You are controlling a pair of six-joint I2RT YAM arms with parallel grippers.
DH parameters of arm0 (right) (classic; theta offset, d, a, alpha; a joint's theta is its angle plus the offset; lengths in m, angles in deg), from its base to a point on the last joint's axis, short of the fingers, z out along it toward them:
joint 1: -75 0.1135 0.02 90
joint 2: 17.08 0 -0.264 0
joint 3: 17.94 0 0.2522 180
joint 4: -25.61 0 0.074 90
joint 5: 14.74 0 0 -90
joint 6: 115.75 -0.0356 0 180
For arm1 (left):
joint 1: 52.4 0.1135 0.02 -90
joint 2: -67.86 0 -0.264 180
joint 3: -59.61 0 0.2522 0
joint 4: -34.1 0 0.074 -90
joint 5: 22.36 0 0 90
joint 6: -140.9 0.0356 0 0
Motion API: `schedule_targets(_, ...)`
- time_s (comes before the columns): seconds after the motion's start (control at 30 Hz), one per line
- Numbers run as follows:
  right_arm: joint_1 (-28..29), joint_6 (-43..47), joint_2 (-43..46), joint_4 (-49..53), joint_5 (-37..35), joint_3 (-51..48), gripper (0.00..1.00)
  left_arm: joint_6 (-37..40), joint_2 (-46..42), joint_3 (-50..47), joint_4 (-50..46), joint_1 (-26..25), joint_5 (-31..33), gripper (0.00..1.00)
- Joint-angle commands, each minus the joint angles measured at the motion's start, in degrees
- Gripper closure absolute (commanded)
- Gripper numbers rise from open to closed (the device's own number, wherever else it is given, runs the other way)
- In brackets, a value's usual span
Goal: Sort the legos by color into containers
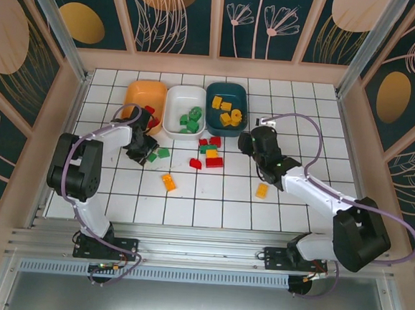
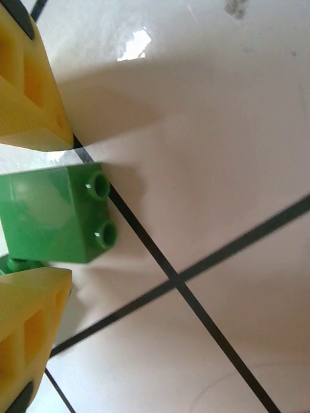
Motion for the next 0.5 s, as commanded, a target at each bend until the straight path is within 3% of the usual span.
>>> schedule_targets(0.0, -0.3, -1.5, 2.2, -1.4, -1.6, -0.8, 0.47, -0.4, 3.0, 1.2, -1.9, -0.1, 0.1, 0.53)
schedule_targets(0.2, -0.3, -1.4, 3.3, -1.2, -1.8, -1.2, 0.47, 0.2, 2.4, -0.5, 0.7, -0.2, 0.0, 0.71)
schedule_targets(0.47, -0.4, -1.3, 3.3, -1.6, -1.8, -1.4, 0.47, 1.4, -3.9, -2.3, 1.1, -0.2, 1.4, 0.72)
